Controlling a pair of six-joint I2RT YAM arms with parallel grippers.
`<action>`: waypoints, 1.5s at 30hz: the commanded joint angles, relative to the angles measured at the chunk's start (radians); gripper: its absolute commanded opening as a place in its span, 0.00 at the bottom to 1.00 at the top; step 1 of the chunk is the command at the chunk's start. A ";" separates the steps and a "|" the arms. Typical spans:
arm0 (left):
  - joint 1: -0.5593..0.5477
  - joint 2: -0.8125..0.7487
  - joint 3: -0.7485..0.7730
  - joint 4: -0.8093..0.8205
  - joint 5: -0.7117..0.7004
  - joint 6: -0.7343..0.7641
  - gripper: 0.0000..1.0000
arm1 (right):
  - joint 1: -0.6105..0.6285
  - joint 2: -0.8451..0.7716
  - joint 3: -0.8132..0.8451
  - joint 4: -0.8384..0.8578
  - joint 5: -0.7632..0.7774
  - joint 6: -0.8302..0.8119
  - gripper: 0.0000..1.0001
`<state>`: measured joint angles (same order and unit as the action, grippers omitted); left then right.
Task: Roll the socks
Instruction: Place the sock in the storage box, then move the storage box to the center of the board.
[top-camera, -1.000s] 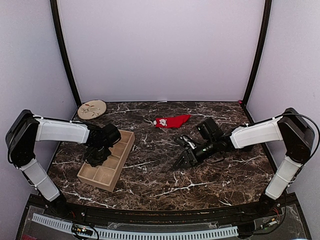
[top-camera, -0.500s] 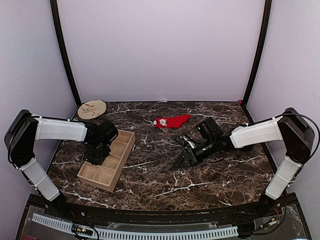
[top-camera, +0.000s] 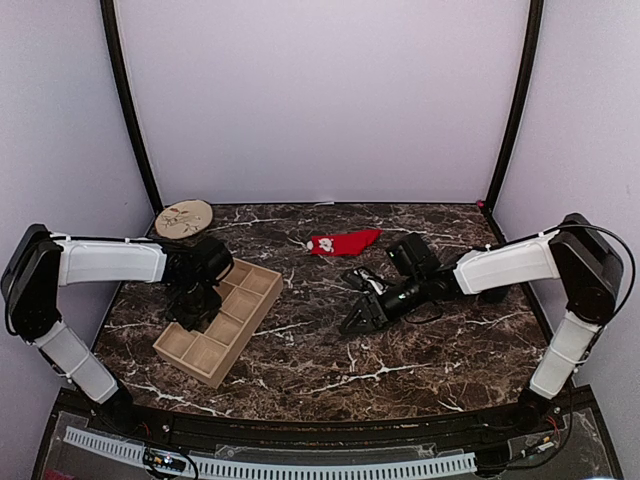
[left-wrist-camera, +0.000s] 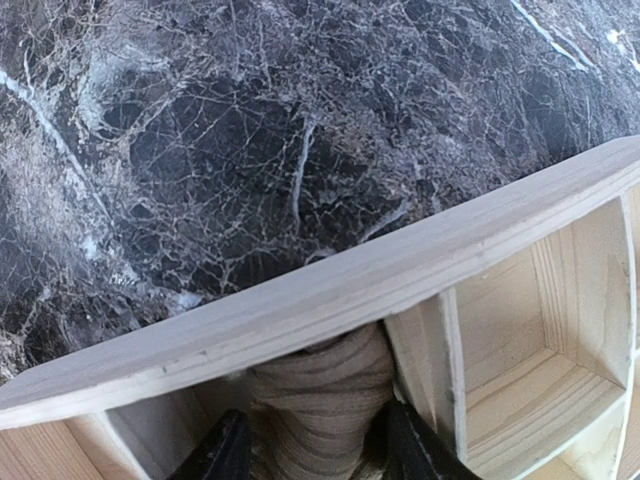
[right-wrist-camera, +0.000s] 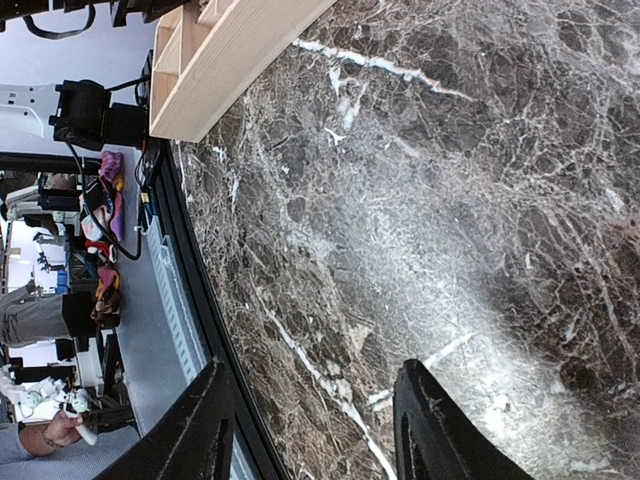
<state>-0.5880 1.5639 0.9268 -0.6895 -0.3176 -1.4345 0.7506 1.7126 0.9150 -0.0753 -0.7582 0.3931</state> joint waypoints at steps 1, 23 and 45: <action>0.001 -0.056 -0.004 -0.020 -0.020 0.017 0.50 | 0.012 0.024 0.033 0.026 0.003 0.002 0.51; -0.116 -0.164 0.156 0.202 -0.130 0.539 0.44 | 0.016 0.046 0.115 -0.037 0.185 -0.029 0.51; -0.260 0.160 0.251 0.316 -0.011 1.063 0.46 | -0.168 0.296 0.518 -0.108 0.518 0.164 0.53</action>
<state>-0.8444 1.7184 1.1446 -0.2779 -0.3210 -0.4282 0.5869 1.9663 1.3403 -0.1871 -0.2687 0.4801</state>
